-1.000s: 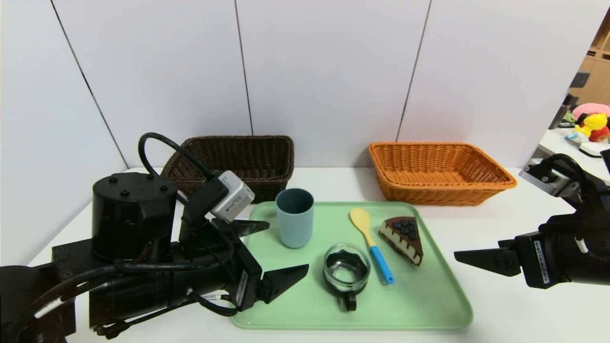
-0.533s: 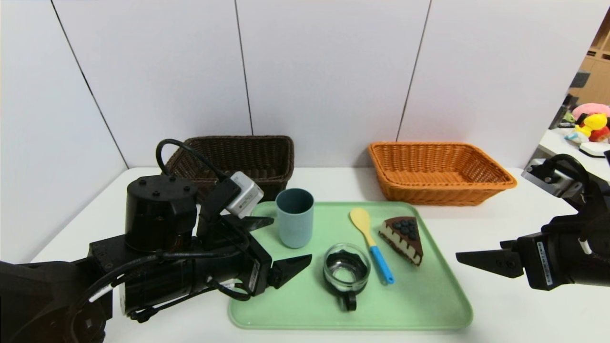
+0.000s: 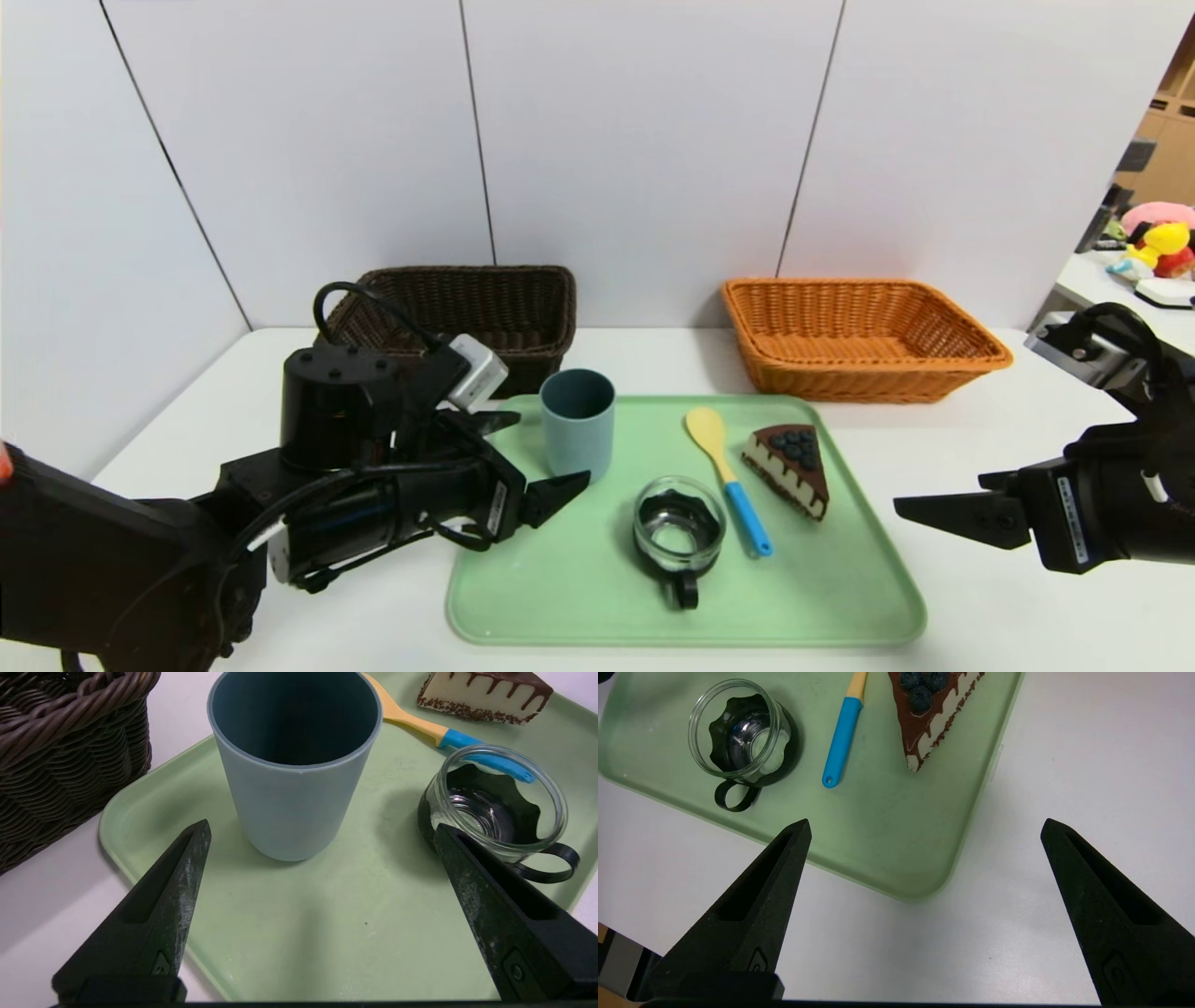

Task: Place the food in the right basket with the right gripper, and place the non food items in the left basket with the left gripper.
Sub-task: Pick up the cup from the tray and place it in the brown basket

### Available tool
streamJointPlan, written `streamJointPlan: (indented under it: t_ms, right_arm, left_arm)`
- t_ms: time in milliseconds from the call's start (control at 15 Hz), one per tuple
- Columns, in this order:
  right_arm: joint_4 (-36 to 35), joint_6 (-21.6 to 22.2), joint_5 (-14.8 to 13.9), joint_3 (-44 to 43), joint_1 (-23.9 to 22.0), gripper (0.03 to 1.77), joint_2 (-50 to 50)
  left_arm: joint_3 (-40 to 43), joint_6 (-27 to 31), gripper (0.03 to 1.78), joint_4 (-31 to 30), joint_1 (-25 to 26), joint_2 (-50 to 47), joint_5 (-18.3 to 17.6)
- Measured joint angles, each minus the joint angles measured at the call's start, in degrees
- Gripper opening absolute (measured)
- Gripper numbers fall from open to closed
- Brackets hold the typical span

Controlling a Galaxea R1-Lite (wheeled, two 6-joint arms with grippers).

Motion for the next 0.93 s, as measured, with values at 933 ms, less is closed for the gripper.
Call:
streamJointPlan:
  t_ms: [933]
  right_arm:
    - [0.2, 0.0, 1.5, 0.1, 0.5, 1.7, -0.8]
  left_arm:
    - [-1.2, 0.7, 1.69, -20.0, -0.3, 14.8, -0.1]
